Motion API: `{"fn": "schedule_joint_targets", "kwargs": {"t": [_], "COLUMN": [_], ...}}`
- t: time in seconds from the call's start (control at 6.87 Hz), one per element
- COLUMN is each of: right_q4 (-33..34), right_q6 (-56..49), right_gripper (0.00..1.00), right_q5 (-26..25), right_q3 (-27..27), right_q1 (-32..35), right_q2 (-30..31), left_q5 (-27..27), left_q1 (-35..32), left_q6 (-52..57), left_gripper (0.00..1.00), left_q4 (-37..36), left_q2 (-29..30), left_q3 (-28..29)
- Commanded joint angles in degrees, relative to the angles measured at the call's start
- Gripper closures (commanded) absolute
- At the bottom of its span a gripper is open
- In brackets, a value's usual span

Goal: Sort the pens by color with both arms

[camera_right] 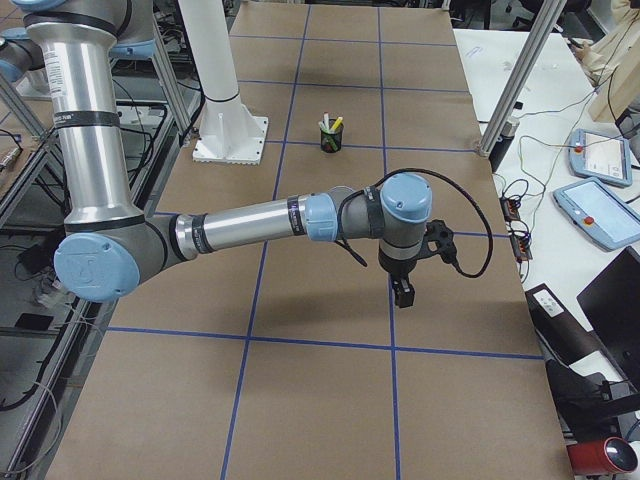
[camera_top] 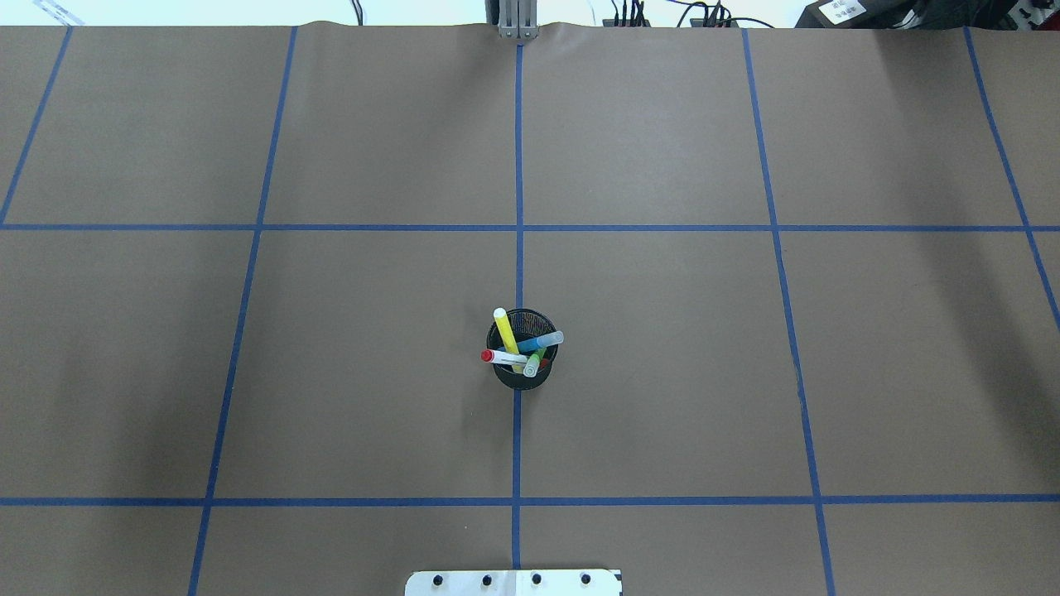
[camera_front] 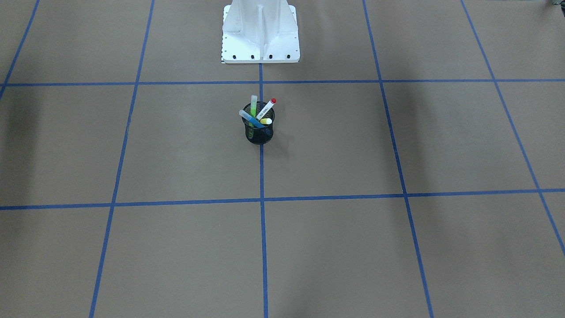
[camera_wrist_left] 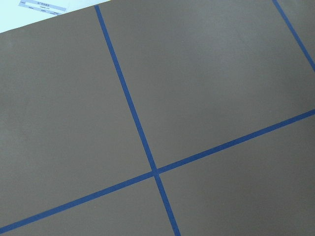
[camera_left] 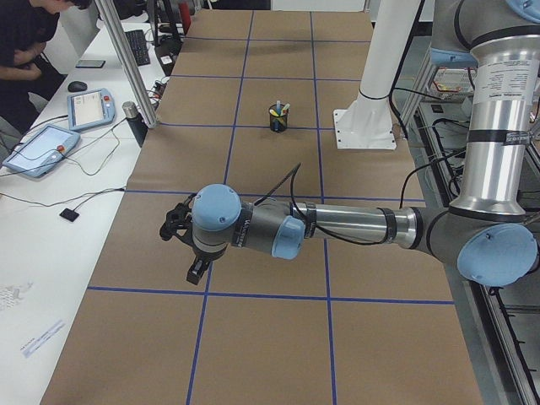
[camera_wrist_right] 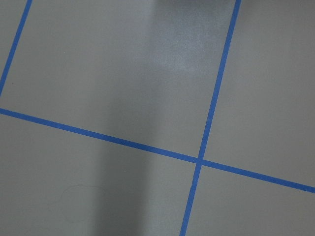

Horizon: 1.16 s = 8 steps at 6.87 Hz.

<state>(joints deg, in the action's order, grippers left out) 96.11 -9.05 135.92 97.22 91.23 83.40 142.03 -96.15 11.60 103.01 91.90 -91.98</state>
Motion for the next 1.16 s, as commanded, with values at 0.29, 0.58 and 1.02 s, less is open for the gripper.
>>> {"fn": "schedule_joint_targets", "kwargs": {"t": [0.29, 0.58, 1.02], "right_q4": [0.1, 0.0, 0.0], "right_q6": [-0.6, 0.3, 0.4], "right_gripper": [0.00, 0.01, 0.01], "right_q5": [0.2, 0.5, 1.9], "right_q3": [0.6, 1.7, 3.0], "right_q1": [-1.0, -4.6, -14.2], "right_q2": [-0.9, -1.7, -11.3], "left_q5": [0.1, 0.1, 0.2], "left_q1": [0.0, 0.0, 0.0], "left_q6": [0.0, -0.1, -0.1], "left_gripper": [0.00, 0.00, 0.00], "left_q4": [0.0, -0.3, -1.3], "left_q2": [0.0, -0.1, -0.7], "left_q3": [-0.1, -0.6, -1.0]}}
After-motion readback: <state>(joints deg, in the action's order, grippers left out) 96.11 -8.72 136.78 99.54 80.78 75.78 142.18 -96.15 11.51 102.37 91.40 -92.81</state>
